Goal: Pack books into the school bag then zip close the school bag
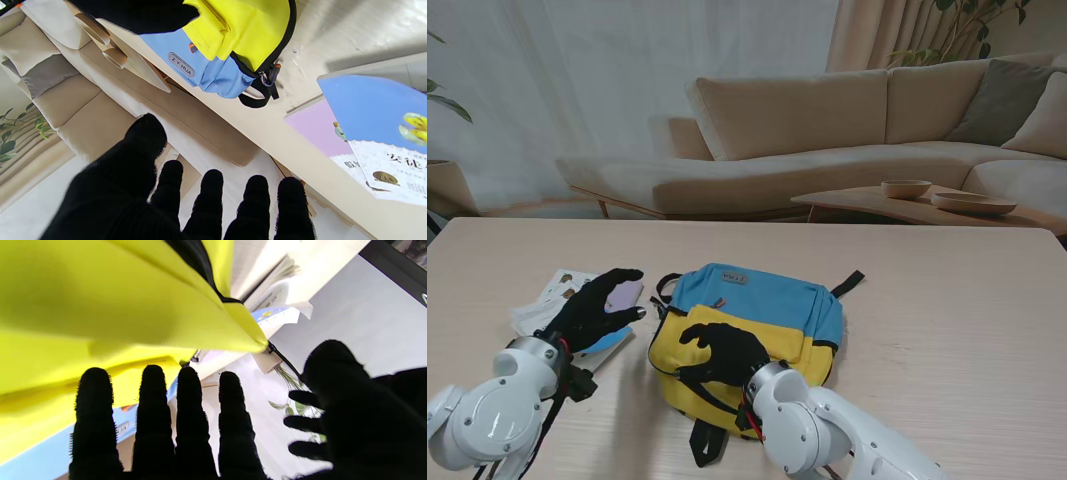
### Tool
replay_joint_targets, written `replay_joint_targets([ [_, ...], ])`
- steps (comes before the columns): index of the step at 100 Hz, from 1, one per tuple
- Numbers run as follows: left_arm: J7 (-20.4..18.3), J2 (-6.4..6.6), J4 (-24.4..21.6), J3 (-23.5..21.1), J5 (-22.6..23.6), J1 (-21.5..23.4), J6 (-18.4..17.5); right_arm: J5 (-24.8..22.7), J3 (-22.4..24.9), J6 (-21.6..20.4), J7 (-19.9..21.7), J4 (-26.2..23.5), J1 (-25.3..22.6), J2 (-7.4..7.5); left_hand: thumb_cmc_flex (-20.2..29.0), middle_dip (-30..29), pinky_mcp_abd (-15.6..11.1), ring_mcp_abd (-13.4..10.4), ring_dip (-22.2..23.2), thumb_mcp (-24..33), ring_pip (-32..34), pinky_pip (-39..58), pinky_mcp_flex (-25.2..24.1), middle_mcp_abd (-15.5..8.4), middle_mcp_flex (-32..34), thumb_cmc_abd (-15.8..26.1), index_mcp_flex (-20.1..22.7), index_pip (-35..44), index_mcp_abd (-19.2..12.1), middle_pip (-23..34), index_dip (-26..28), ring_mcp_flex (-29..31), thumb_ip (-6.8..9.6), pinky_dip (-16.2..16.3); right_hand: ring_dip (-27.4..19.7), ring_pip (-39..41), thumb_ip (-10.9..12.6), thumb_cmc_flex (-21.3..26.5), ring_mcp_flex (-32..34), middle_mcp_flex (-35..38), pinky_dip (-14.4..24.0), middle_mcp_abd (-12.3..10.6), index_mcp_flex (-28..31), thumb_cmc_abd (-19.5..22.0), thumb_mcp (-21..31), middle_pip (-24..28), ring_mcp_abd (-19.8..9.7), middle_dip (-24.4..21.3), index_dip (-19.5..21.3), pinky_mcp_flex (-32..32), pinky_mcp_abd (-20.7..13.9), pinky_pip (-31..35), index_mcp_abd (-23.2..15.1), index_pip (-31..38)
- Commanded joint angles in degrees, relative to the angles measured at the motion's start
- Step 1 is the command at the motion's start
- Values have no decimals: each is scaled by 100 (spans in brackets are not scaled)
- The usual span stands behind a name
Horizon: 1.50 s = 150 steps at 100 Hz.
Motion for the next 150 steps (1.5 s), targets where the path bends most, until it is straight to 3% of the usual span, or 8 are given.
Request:
replay_joint_targets([
  [1, -173, 31, -1, -63, 86, 25, -89, -82, 53, -119, 27, -172, -124, 36, -61, -71, -118, -179, -51, -168, -172, -287, -110, -165, 50, 166, 18, -51, -226, -113, -17, -87, 202, 166, -123, -246, 318, -356, -315, -229, -145, -190, -268, 120, -296, -65, -178, -69, -104, -265, -95, -283, -2, -29],
  [15, -392, 94, 156, -189, 369, -50, -487, -169, 445, -391, -10, -449, -445, 104, -82, -61, -118, -215, -50, -165, -196, -400, -102, -206, 82, 144, 31, -44, -281, -131, 7, -81, 209, 206, -256, -532, 393, -334, -643, -434, -388, -225, -385, 168, -219, -155, -296, -108, -162, -733, -303, -750, -60, 10],
  [38, -1296, 295, 635, -509, 547, -391, -1183, -258, 1055, -905, -108, -668, -952, 179, -85, -3, -274, -421, -86, -301, -292, -835, -89, -409, 21, 232, -127, -17, -497, -143, 125, -121, 199, 333, -460, -932, 393, -278, -1157, -818, -777, -354, -663, 147, 468, -350, -622, -199, -236, -1284, -841, -1353, -220, 21],
  [64, -1502, 393, 1422, -674, 1013, -912, -2038, -489, 1534, -1413, -78, -788, -1418, 277, -140, 47, -345, -554, -8, -173, -204, -979, -55, -585, 44, 178, -144, 115, -679, -38, 225, -96, 209, 418, -587, -1192, 449, -396, -1908, -1361, -1133, -757, -1211, 280, 973, -668, -1127, -346, -339, -1980, -1475, -1912, -640, -84],
  [99, -1503, 513, 2464, -762, 2191, -1481, -3022, -259, 1977, -1684, -123, -859, -1794, 269, -286, 104, -473, -742, -15, 407, -122, -1109, 67, -1081, 126, -21, -116, 514, -1342, 183, 461, -103, 119, 538, -590, -1158, 435, -369, -1946, -1359, -1214, -750, -1217, 256, 1005, -661, -1131, -354, -343, -1981, -1490, -1938, -617, -32],
  [118, -1004, 533, 3159, -575, 2978, -1794, -3373, -185, 2084, -1725, -135, -884, -1838, 260, -207, 150, -602, -876, -1, 798, 24, -828, 101, -1432, 124, -154, -178, 738, -1684, 374, 557, -66, 38, 586, -590, -1145, 429, -365, -1937, -1335, -1230, -745, -1194, 249, 1026, -640, -1137, -349, -340, -1982, -1501, -1915, -589, -1],
  [140, -772, 578, 3473, -402, 3730, -1823, -3431, -129, 2139, -1776, -136, -908, -1860, 256, -792, -186, -877, -1155, -167, 1552, -28, -898, 60, -1970, -131, -754, -107, -843, -2351, -322, -260, -326, -100, 139, -583, -1121, 422, -360, -1896, -1299, -1236, -738, -1167, 244, 1042, -625, -1127, -345, -337, -1960, -1501, -1885, -577, 25],
  [150, -654, 560, 3564, -323, 3703, -1824, -3260, -114, 2135, -1800, -123, -906, -1863, 258, -1108, -130, -905, -1205, -262, 1545, -408, -1232, 16, -1882, -341, -778, -148, -1519, -2212, -784, -339, -449, -132, 63, -583, -1122, 419, -365, -1896, -1303, -1240, -738, -1173, 247, 1042, -628, -1125, -346, -340, -1958, -1503, -1877, -572, 25],
])
